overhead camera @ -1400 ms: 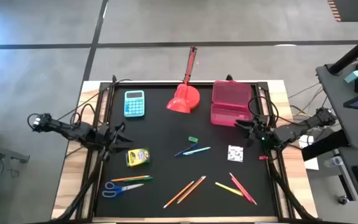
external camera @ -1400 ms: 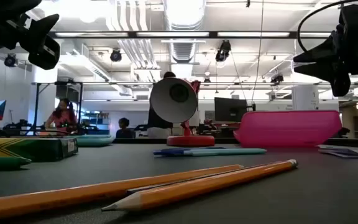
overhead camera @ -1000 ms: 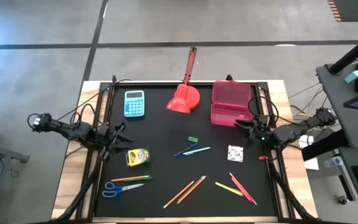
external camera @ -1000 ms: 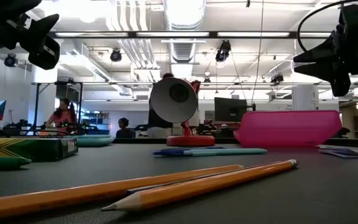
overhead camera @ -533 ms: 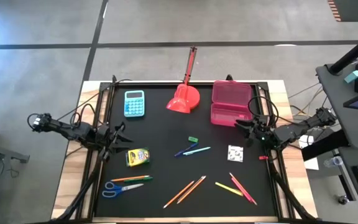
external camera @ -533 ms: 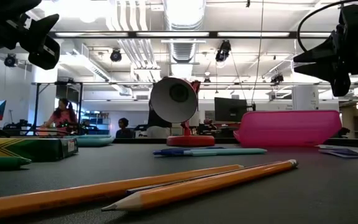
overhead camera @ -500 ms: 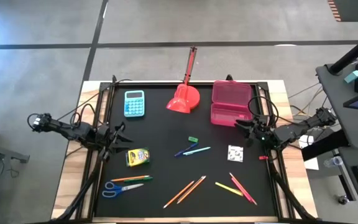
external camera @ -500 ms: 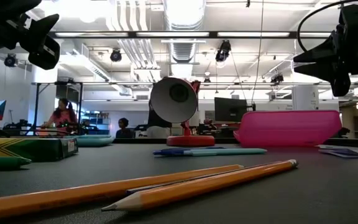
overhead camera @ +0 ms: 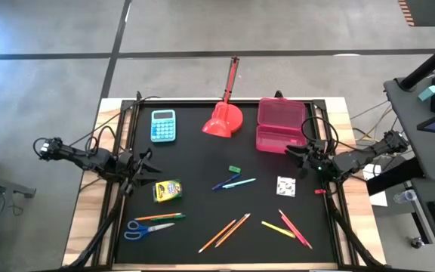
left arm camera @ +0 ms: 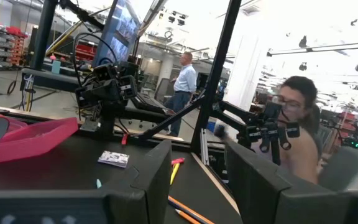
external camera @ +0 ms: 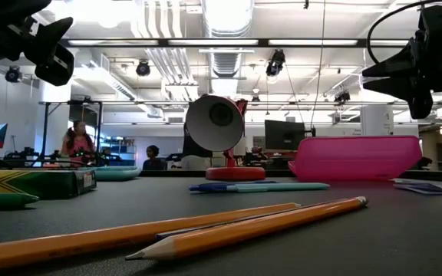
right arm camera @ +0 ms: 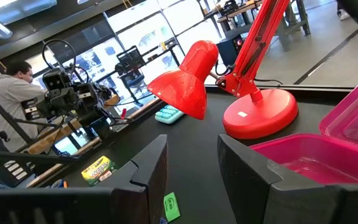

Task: Pack school essentials

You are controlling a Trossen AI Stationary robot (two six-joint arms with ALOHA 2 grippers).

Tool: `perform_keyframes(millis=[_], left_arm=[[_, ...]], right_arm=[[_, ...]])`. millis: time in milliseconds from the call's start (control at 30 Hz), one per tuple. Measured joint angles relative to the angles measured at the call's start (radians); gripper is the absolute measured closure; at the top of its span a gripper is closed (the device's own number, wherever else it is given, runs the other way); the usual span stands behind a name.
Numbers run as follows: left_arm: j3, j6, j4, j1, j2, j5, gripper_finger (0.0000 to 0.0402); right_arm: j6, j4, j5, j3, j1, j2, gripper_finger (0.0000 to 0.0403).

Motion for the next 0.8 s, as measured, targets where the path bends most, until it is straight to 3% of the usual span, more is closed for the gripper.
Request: perform_keyframes(millis=[667,800], left_arm=[[0.0,0.0,0.0,0.0,0.0,0.0,0.0268],[0.0,0.0,0.0,0.0,0.0,0.0,0.0268]], right_arm=[[0.0,0.002,0.001,0.0,0.0,0.0,0.0273],[-0.042,0.08,0.065,0.0,-0.003,0.0,0.0273]])
